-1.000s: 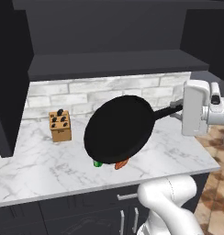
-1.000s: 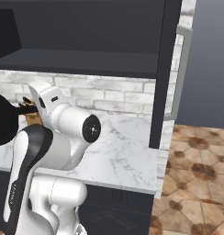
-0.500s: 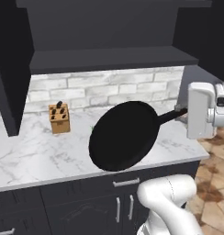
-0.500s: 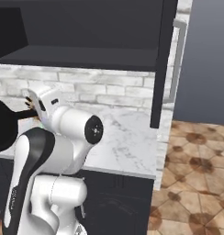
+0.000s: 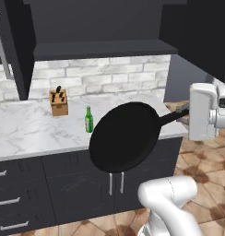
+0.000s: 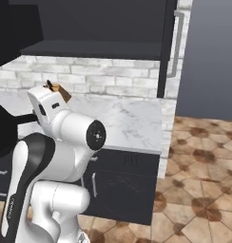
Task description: Pick the pan from the cabinet and place it on the stove. Then turn on the stove burner for the pan.
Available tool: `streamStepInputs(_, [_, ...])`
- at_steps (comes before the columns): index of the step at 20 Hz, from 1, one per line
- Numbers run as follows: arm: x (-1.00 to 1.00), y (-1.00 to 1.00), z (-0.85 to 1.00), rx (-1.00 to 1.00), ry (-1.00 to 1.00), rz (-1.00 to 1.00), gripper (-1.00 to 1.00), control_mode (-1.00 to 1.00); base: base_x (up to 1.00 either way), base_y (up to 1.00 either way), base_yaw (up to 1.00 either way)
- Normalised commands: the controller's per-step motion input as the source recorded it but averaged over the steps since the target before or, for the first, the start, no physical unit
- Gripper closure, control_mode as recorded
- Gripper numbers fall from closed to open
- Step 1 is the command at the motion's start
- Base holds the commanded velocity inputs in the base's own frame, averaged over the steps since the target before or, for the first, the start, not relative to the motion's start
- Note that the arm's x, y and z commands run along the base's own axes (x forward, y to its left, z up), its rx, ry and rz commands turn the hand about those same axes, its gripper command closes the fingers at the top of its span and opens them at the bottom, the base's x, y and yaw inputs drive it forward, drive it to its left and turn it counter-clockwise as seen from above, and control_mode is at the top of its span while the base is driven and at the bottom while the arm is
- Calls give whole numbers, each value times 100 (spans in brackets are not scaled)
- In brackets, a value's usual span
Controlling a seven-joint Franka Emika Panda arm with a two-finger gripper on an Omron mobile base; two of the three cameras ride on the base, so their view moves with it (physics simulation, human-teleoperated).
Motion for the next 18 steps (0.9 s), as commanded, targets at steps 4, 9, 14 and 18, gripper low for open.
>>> streamStepInputs(4, [0, 0, 0, 0, 0, 0, 100, 100, -56, 46, 0])
streamStepInputs(9, [0, 0, 0, 0, 0, 0, 100, 100, -37, 65, -1])
streamStepInputs(14, [0, 0, 0, 0, 0, 0, 100, 100, -35, 64, -2])
streamStepInputs(18, [0, 0, 0, 0, 0, 0, 100, 100, -39, 64, -2])
